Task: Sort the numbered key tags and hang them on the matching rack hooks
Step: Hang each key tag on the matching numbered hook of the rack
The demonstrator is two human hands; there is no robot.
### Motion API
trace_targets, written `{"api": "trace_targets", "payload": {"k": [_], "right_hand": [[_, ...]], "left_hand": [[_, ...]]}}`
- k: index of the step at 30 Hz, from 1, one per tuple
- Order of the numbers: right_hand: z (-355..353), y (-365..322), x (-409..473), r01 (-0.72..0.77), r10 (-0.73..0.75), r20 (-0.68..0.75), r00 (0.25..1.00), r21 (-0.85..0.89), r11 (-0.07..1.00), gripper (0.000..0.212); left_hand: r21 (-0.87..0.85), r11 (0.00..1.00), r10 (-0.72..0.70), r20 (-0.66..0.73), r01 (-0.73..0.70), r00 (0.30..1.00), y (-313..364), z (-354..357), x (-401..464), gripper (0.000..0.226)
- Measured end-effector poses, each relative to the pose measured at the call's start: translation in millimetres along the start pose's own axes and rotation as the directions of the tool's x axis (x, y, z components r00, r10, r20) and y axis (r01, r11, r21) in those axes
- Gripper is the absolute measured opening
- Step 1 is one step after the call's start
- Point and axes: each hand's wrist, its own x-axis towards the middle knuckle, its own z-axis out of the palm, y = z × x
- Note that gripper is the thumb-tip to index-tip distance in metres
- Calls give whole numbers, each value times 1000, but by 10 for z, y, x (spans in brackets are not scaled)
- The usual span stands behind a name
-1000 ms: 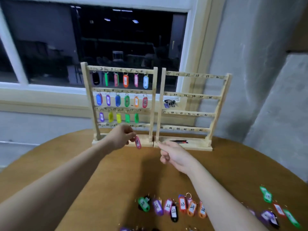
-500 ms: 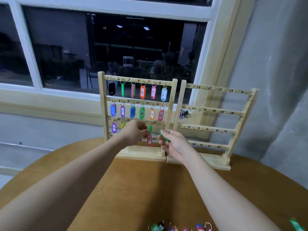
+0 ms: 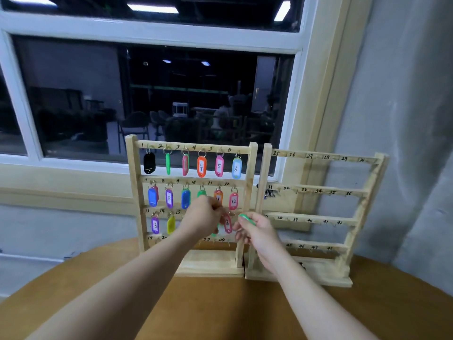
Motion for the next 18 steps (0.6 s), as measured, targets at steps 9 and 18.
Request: {"api": "trace_targets", "payload": {"k": [9, 18], "right_hand": [[42, 58, 84, 11, -13, -69, 998, -27, 1000, 14], [97, 52, 94, -5, -4, -70, 998, -121, 993, 13]], "left_hand": [[50, 999, 0, 61, -3, 998, -5, 65, 73, 27], [226, 973, -53, 39, 43, 998, -116, 118, 101, 31]]}}
